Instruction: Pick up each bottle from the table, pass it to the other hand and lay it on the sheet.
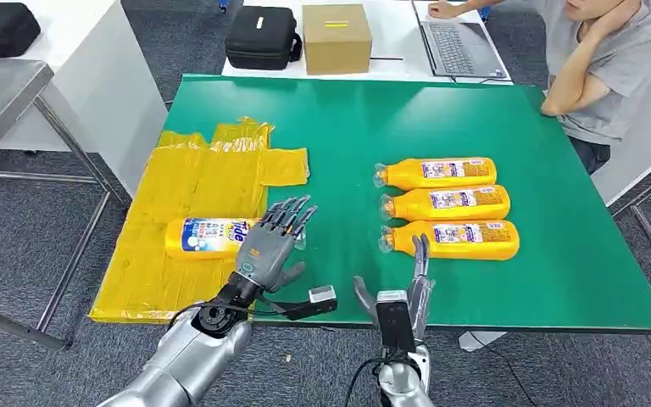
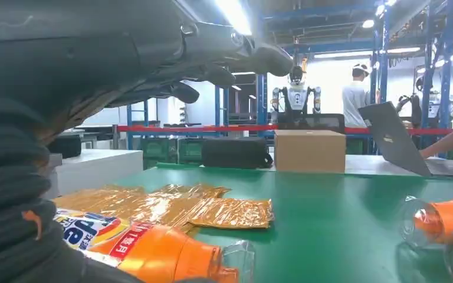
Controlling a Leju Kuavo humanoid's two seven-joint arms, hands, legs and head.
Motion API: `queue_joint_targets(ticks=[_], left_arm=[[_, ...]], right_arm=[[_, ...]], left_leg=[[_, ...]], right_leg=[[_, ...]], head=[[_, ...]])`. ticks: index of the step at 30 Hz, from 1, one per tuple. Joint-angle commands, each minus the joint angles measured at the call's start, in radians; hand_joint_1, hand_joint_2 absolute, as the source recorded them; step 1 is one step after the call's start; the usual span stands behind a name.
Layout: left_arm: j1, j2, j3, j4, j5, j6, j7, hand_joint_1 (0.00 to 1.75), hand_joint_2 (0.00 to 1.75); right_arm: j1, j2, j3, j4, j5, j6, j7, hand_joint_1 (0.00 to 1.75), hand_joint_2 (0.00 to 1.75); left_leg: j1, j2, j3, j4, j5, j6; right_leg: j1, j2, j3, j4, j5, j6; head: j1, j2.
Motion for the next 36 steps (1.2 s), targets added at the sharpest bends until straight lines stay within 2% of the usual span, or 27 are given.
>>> queue_joint_targets(ticks=[1, 5, 9, 13, 14, 16, 18, 20, 21, 29, 32, 36], left_arm=[[-0.023, 0.015, 0.014, 0.043, 0.053, 0.004, -0.032, 0.00, 1.75], [-0.013, -0.010, 0.057, 0.055, 0.227, -0.035, -0.156, 0.00, 1.75], [-0.013, -0.008, 0.058, 0.067, 0.274, -0.034, -0.176, 0.00, 1.75], [0.005, 0.004, 0.103, 0.068, 0.415, -0.067, -0.250, 0.00, 1.75], [0.016, 0.003, 0.140, 0.058, 0.507, -0.095, -0.295, 0.00, 1.75], [0.024, 0.011, 0.160, 0.046, 0.575, -0.116, -0.325, 0.00, 1.75], [0.040, 0.020, 0.170, 0.010, 0.640, -0.116, -0.344, 0.00, 1.75], [0.051, 0.028, 0.166, -0.015, 0.657, -0.119, -0.348, 0.00, 1.75], [0.061, 0.037, 0.153, -0.036, 0.676, -0.125, -0.344, 0.00, 1.75], [0.061, 0.037, 0.153, -0.036, 0.676, -0.125, -0.344, 0.00, 1.75], [0.074, 0.046, 0.137, -0.058, 0.700, -0.114, -0.338, 0.00, 1.75], [0.105, 0.061, 0.149, -0.100, 0.779, -0.137, -0.363, 0.00, 1.75]], right_arm=[[0.022, -0.039, 0.018, -0.065, 0.003, 0.000, 0.000, 0.00, 1.75], [0.090, -0.081, 0.051, -0.220, -0.034, 0.000, 0.000, 0.00, 1.75], [0.121, -0.083, 0.047, -0.319, -0.020, 0.000, 0.000, 0.00, 1.75], [0.115, -0.127, 0.120, -0.407, -0.121, 0.010, 0.000, 0.00, 1.75], [0.119, -0.133, 0.124, -0.452, -0.153, 0.059, 0.000, 0.00, 1.75], [0.120, -0.137, 0.132, -0.481, -0.136, 0.056, 0.000, 0.00, 1.75], [0.111, -0.157, 0.163, -0.488, -0.099, 0.000, 0.000, 0.00, 1.75], [0.111, -0.149, 0.139, -0.482, -0.076, 0.000, 0.000, 0.00, 1.75], [0.117, -0.131, 0.090, -0.476, 0.014, 0.000, 0.000, 0.00, 1.75], [0.117, -0.131, 0.090, -0.476, 0.014, 0.000, 0.000, 0.00, 1.75], [0.132, -0.108, -0.003, -0.492, 0.207, 0.000, 0.000, 0.00, 1.75], [0.135, -0.137, -0.080, -0.511, 0.275, 0.000, 0.000, 0.00, 1.75]], left_leg=[[0.000, 0.000, 0.002, -0.001, -0.001, -0.001], [0.001, 0.000, 0.004, 0.000, -0.002, -0.002], [0.000, 0.000, 0.002, 0.000, -0.002, -0.001], [0.000, 0.002, 0.001, 0.000, -0.001, -0.001], [0.000, 0.002, 0.003, 0.000, -0.002, -0.002], [0.000, 0.002, 0.001, 0.000, -0.001, -0.001], [0.000, 0.003, 0.002, 0.000, -0.002, -0.002], [0.001, 0.002, 0.003, 0.000, -0.002, -0.002], [0.001, 0.003, 0.005, 0.000, -0.004, -0.003], [0.001, 0.001, 0.002, 0.000, -0.001, -0.001], [0.001, 0.002, 0.006, 0.000, -0.004, -0.003], [0.001, 0.001, 0.007, 0.000, -0.004, -0.003]], right_leg=[[0.000, 0.000, 0.002, 0.000, -0.001, -0.001], [0.001, -0.001, 0.004, 0.000, -0.002, -0.002], [0.000, -0.001, 0.002, 0.000, -0.002, -0.001], [0.000, 0.001, 0.001, 0.000, -0.001, -0.001], [0.000, 0.001, 0.002, 0.000, -0.002, -0.002], [0.000, 0.002, 0.000, 0.000, -0.001, -0.001], [0.000, 0.002, 0.001, 0.000, -0.001, -0.002], [0.001, 0.001, 0.002, 0.000, -0.002, -0.002], [0.001, 0.002, 0.004, 0.000, -0.003, -0.003], [0.001, 0.000, 0.002, 0.000, -0.001, -0.002], [0.001, 0.000, 0.005, 0.000, -0.003, -0.003], [0.001, -0.001, 0.006, 0.001, -0.004, -0.003]], head=[[0.000, 0.000], [0.000, 0.000], [0.000, 0.000], [0.000, 0.000], [0.000, 0.000], [0.000, 0.000], [0.000, 0.000], [0.000, 0.000], [0.000, 0.000], [0.000, 0.000], [0.000, 0.000], [0.000, 0.000]])
